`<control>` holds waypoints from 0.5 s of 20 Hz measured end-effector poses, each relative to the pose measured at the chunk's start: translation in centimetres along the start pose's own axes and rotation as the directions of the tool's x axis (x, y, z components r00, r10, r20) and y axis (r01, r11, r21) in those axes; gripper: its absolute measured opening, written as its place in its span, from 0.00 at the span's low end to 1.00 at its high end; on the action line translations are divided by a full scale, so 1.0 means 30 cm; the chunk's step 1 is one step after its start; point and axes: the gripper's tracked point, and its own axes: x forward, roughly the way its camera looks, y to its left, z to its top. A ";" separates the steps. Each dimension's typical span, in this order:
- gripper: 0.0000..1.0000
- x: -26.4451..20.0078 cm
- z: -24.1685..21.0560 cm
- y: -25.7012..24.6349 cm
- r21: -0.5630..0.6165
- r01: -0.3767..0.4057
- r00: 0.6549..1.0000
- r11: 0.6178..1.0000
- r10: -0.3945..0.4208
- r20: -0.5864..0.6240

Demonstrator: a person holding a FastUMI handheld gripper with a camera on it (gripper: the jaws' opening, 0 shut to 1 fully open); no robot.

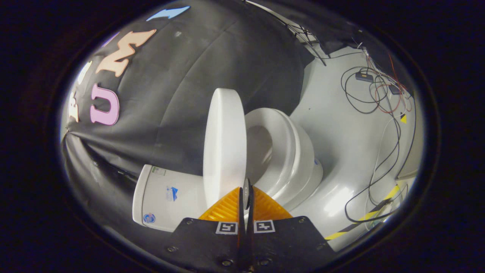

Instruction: Open the toilet lid.

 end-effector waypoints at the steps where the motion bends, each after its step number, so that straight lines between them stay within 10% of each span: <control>1: 0.01 -0.009 0.001 0.015 0.006 -0.001 1.000 1.000 0.001 0.005; 10: 0.01 -0.070 -0.008 0.152 -0.159 0.023 0.999 0.987 -0.016 0.047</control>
